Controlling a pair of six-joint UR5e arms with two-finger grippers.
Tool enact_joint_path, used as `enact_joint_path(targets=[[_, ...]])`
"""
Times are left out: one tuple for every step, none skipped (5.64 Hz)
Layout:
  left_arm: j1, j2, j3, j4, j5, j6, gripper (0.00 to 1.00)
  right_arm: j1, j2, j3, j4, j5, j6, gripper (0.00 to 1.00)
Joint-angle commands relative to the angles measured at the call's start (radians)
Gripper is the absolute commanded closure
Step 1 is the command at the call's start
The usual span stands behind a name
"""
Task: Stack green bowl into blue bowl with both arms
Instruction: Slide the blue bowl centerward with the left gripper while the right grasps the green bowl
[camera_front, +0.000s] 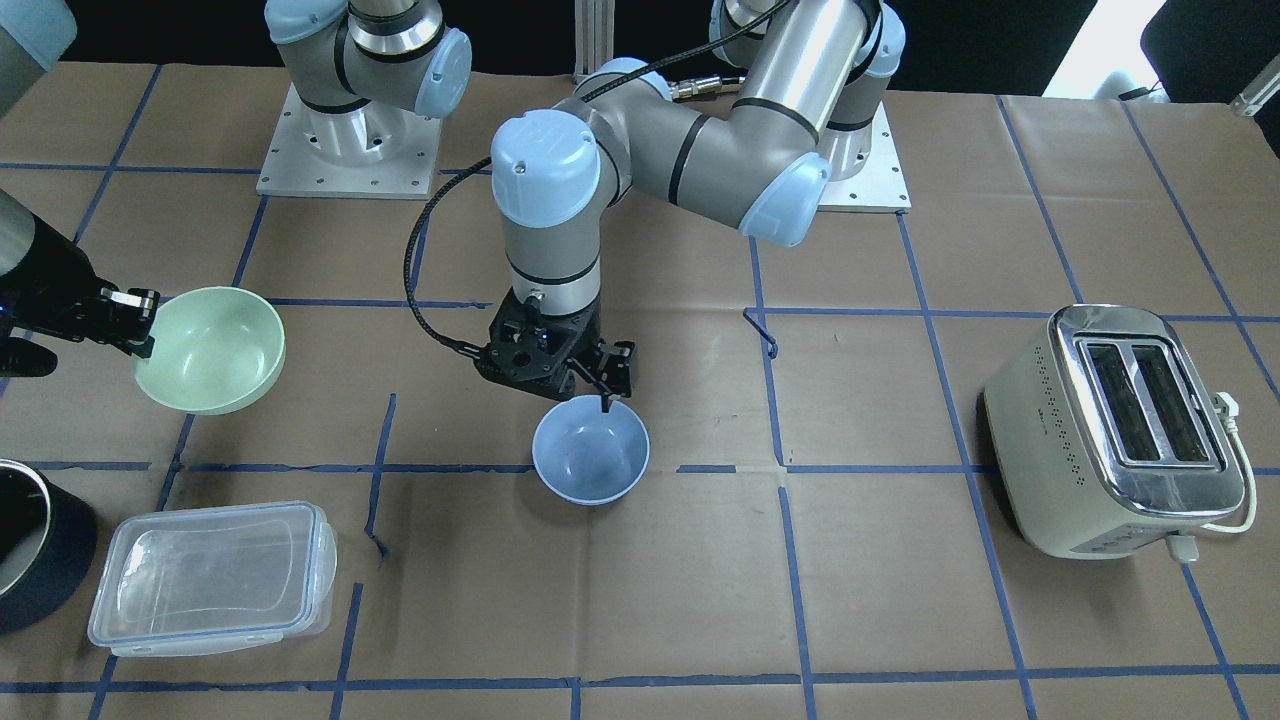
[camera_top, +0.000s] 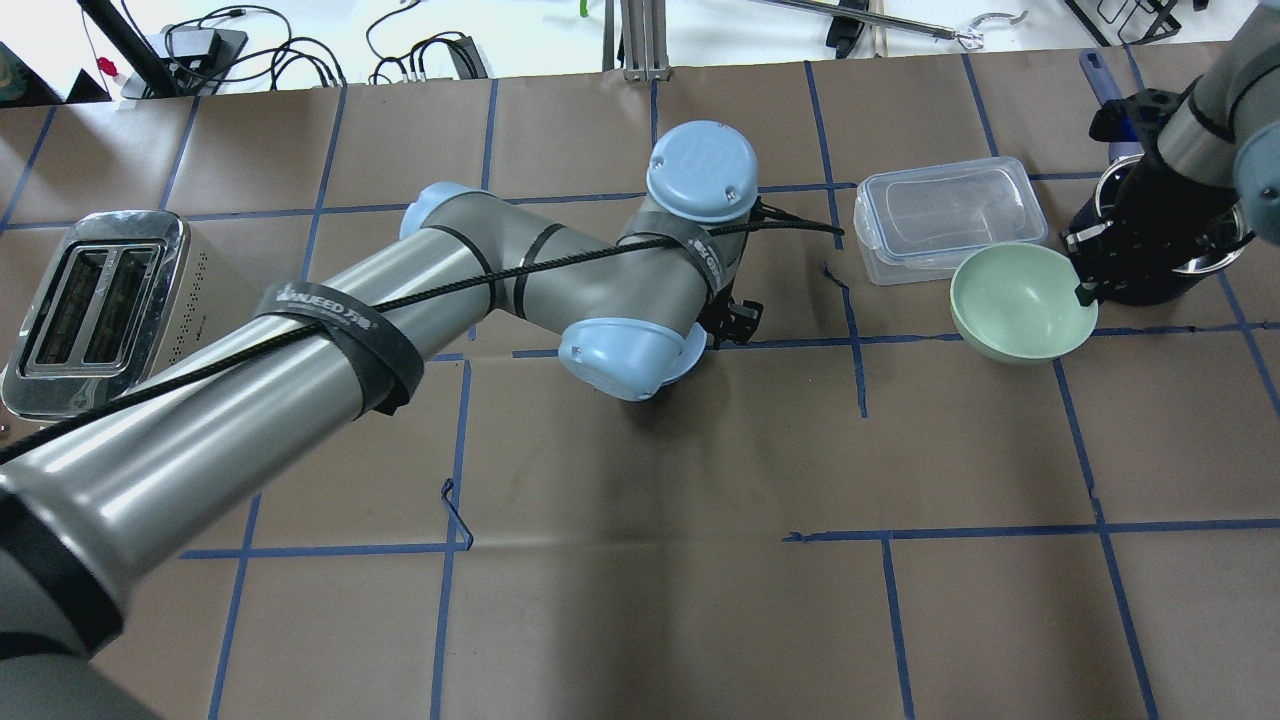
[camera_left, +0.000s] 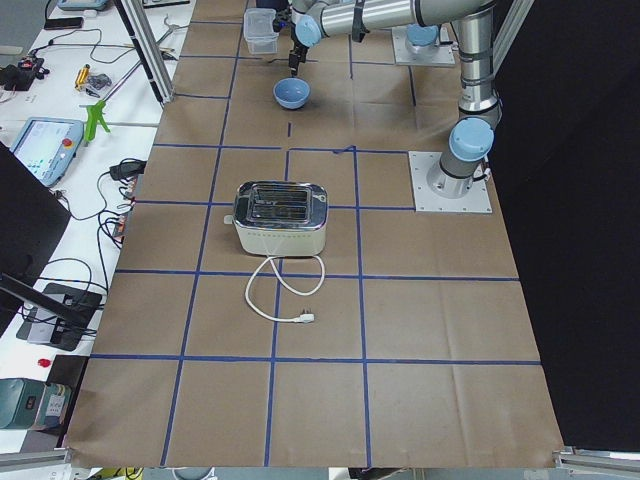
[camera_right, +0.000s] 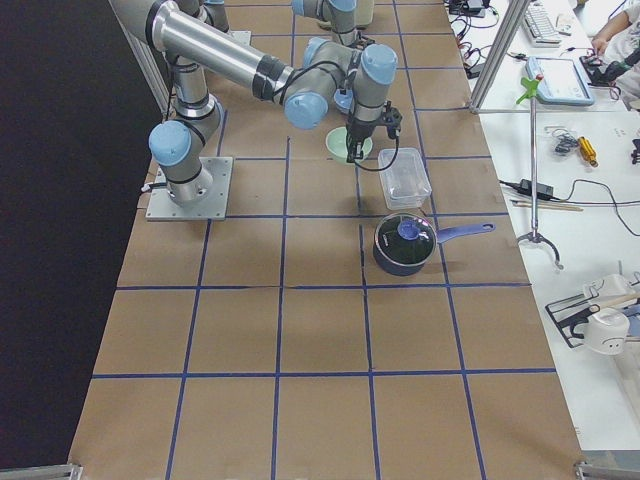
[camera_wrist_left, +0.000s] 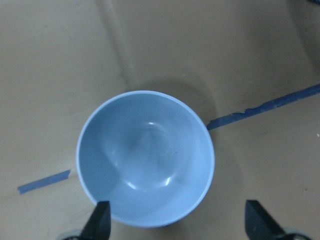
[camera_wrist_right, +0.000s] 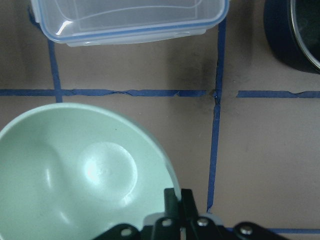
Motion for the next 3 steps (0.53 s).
enact_joint_path(targets=[[0.119, 0.171, -0.022, -0.137, -0.059, 0.007, 0.01, 0.012, -0.002, -0.049, 0.053, 0.037, 0.013, 0.94], [0.214, 0.264, 0.008, -0.355, -0.047, 0.033, 0.01, 0.071, 0.005, -0.051, 0.034, 0.052, 0.120, 0.94], [0.316, 0.338, 0.007, -0.427, -0.051, 0.083, 0.01, 0.155, 0.021, -0.051, -0.031, 0.097, 0.247, 0.94]])
